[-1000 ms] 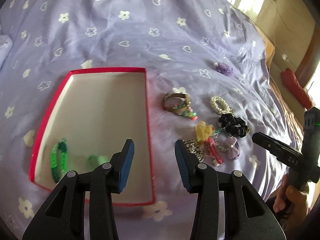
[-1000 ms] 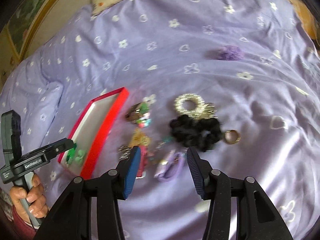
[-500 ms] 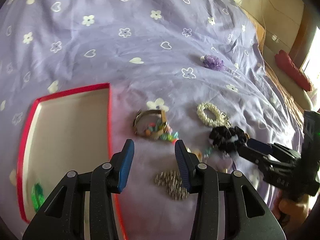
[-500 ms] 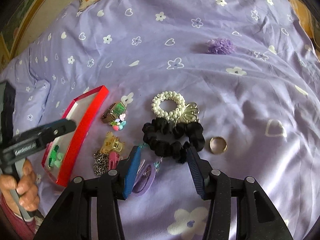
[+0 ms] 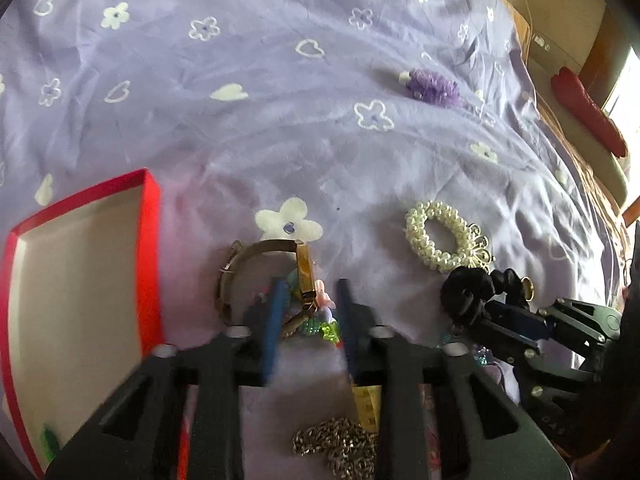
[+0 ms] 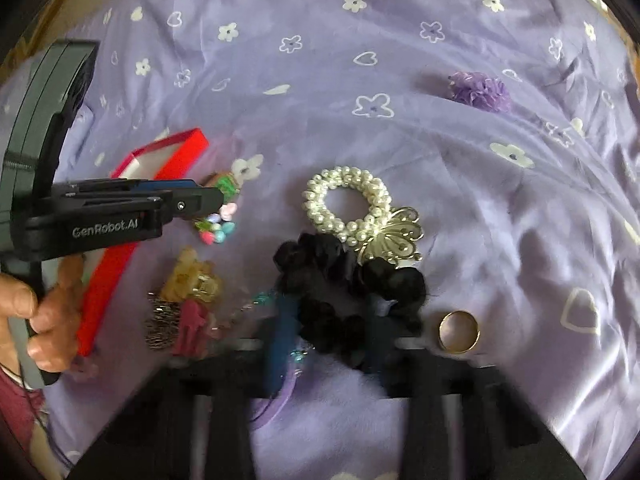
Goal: Organize jewelry
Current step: 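Grasp the gold watch with left tool while right tool grasps black scrunchie, then carry watch and scrunchie into the red box and release both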
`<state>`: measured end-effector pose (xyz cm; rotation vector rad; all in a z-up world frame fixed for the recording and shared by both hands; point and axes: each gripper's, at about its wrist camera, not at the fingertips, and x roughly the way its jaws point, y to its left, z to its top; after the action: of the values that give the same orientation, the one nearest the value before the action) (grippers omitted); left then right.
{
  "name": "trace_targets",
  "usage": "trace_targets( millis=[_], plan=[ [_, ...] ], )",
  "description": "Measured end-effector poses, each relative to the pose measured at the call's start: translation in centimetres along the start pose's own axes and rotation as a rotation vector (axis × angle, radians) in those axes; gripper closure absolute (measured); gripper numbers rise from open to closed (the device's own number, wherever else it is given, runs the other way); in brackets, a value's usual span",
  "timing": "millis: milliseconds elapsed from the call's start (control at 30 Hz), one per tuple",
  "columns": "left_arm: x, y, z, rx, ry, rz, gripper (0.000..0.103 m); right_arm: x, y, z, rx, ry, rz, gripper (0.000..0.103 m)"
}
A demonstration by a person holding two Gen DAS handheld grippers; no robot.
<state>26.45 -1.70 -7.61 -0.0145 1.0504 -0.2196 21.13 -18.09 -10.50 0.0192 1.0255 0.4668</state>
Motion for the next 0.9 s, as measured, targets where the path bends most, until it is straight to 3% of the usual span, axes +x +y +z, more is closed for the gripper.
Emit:
trace_targets(
  millis=[367,900],
  plan=[
    [-2.8,1.1,-1.0,-0.058,-0.066,-0.063,0.095,-3.1,-0.1,0.9,0.09,-0.096,0.117,0.092],
    [-11.6,4.2,-4.9,-0.136,-0.196,-0.088,0.096,-5.0,6.2,2.2,0.01,-0.135,0.213,0.092]
  ],
)
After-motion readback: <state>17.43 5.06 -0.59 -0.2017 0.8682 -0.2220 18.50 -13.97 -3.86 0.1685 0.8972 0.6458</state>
